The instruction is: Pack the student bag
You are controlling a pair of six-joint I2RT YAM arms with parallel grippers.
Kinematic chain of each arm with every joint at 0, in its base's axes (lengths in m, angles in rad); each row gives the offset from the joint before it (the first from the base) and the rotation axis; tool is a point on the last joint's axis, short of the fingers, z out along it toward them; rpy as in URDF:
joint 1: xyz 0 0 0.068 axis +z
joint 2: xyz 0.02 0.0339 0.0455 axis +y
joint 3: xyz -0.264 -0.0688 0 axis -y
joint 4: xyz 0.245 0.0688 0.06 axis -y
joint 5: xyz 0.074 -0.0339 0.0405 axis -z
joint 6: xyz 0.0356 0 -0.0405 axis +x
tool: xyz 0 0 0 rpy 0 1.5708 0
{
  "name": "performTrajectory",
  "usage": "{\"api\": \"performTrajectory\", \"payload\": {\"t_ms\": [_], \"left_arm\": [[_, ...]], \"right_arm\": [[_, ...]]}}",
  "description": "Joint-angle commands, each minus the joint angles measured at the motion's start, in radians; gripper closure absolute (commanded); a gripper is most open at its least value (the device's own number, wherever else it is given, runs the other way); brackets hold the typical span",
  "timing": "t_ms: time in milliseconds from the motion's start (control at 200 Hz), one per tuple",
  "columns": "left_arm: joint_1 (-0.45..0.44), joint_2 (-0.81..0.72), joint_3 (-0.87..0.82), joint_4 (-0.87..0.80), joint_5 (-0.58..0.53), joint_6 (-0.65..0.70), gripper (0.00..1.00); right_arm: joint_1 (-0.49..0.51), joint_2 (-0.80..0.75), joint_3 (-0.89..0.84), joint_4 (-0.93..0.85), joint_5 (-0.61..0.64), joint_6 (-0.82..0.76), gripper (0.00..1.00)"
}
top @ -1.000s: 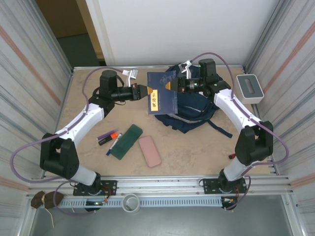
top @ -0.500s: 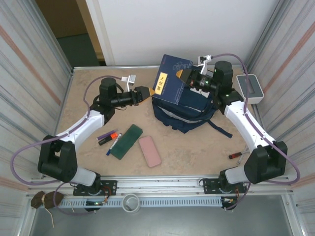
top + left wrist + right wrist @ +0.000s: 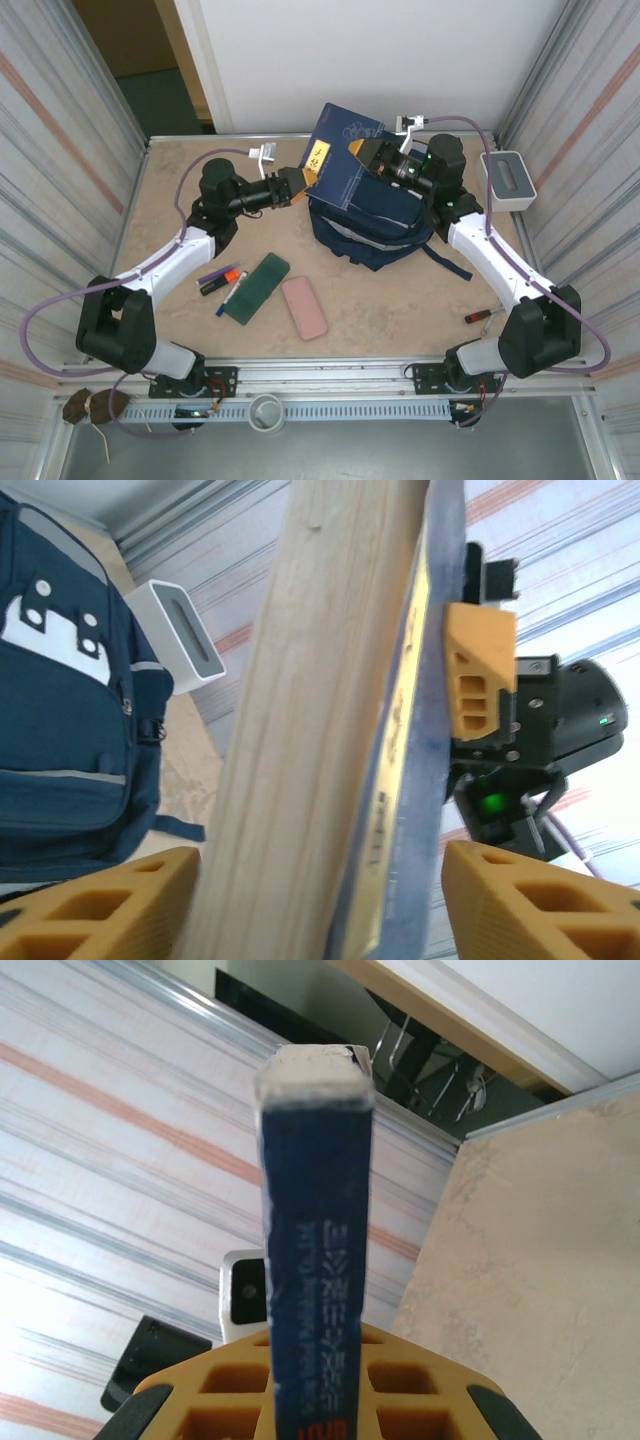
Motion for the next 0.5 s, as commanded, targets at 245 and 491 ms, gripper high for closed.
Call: {"api": "performTrajectory", "payload": {"t_ms": [245, 491], "left_arm": [[0.076, -0.019, 0.011, -0.018, 0.024, 0.033, 1.0], [0.243, -0.146, -0.047, -0.476, -0.011, 0.314, 1.0]], "right_arm": [[-0.048, -0.034, -0.012, -0.211, 0.077, -0.247, 0.7], [0.026, 0.03, 0.106, -0.809, 0.48, -0.987, 0.34]]}}
